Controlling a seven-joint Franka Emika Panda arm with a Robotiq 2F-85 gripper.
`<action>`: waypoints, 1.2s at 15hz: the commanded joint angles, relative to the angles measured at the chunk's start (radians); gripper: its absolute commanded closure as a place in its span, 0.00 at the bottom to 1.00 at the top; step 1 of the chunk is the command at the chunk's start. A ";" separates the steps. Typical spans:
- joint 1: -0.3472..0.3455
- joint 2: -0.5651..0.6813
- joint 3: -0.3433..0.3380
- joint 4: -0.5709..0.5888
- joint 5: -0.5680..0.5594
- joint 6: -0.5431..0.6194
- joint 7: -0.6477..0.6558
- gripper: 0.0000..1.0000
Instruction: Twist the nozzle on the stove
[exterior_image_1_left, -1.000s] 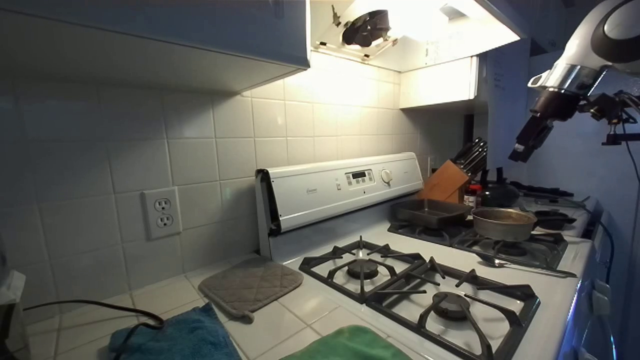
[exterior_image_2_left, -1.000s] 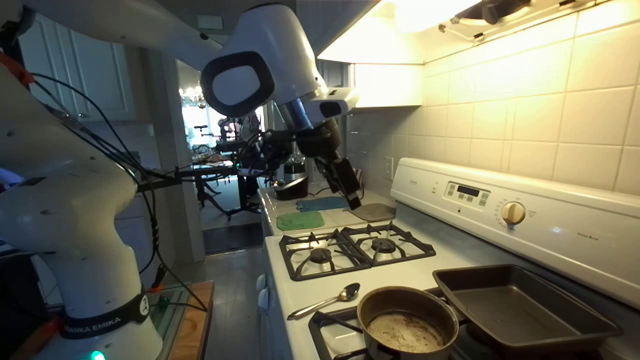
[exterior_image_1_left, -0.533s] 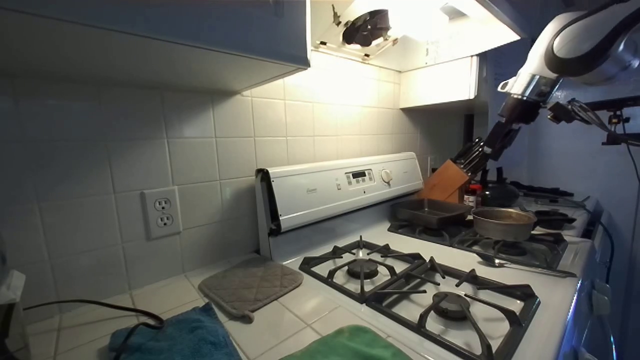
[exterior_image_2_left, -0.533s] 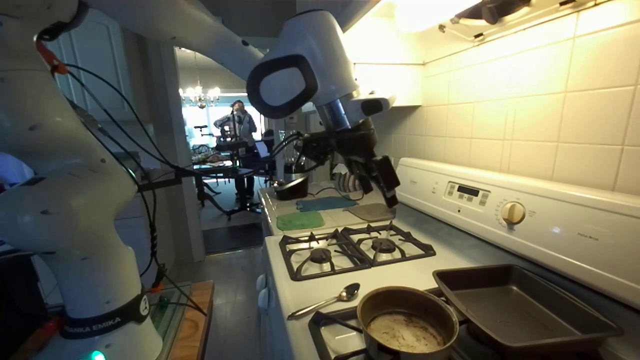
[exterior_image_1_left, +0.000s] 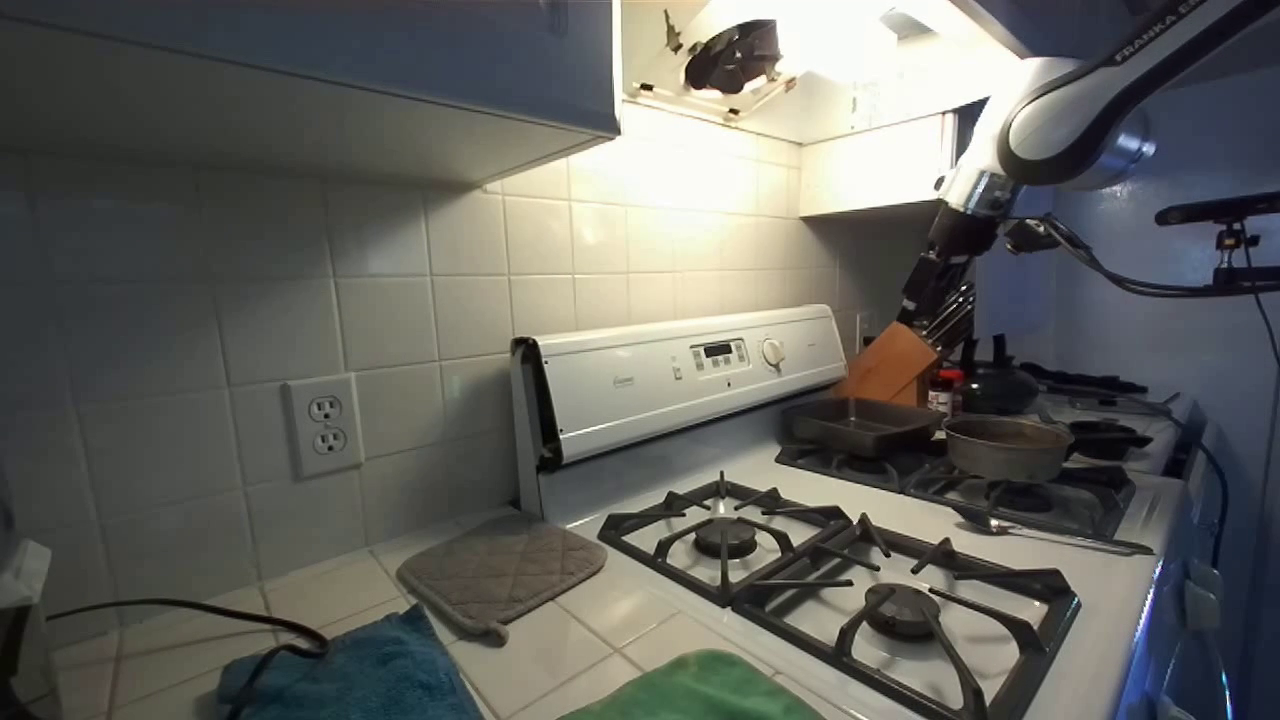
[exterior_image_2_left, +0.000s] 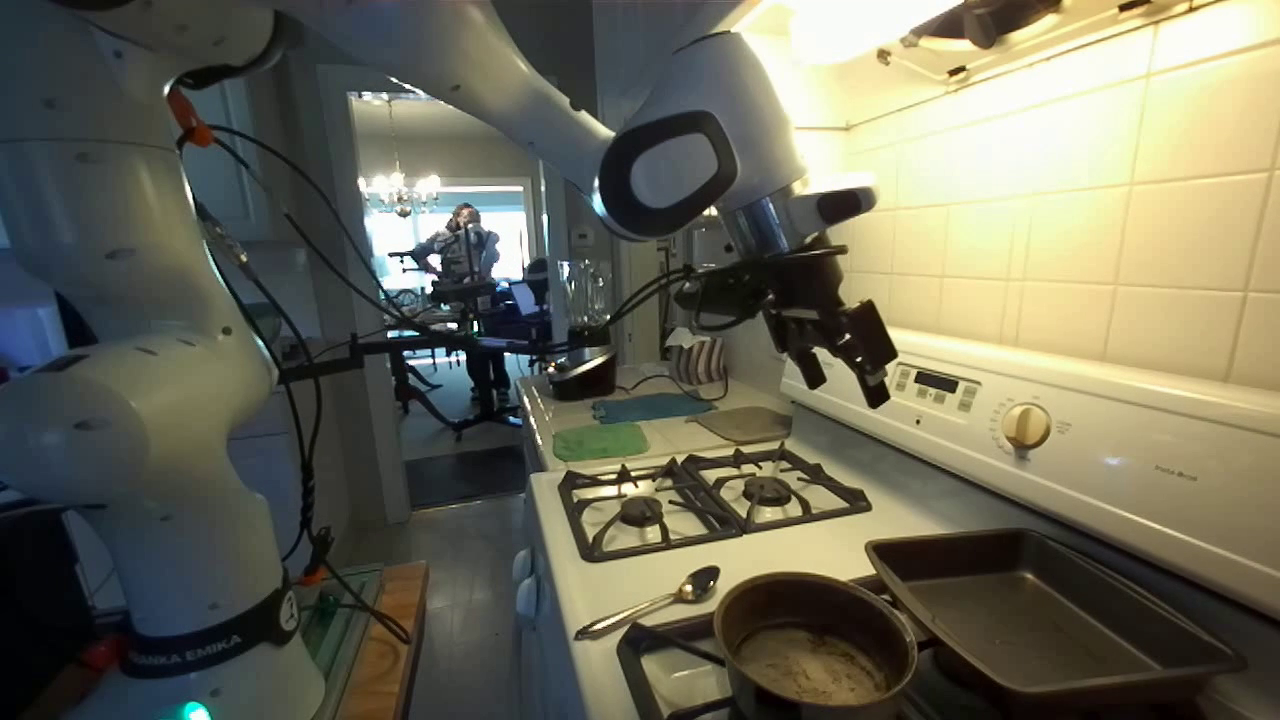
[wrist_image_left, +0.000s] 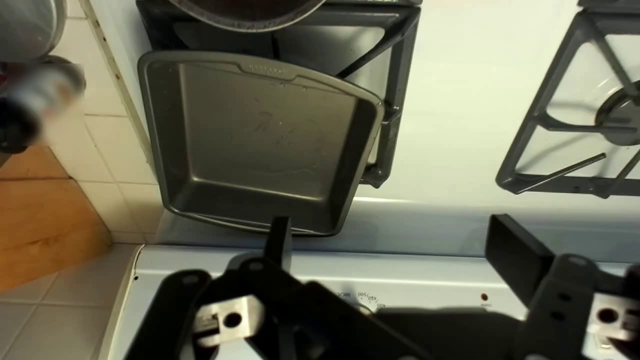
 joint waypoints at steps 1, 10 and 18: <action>-0.020 0.131 0.023 0.152 -0.051 -0.003 0.069 0.00; -0.007 0.361 0.018 0.420 -0.094 -0.001 0.149 0.00; -0.015 0.396 0.033 0.449 -0.072 -0.003 0.127 0.00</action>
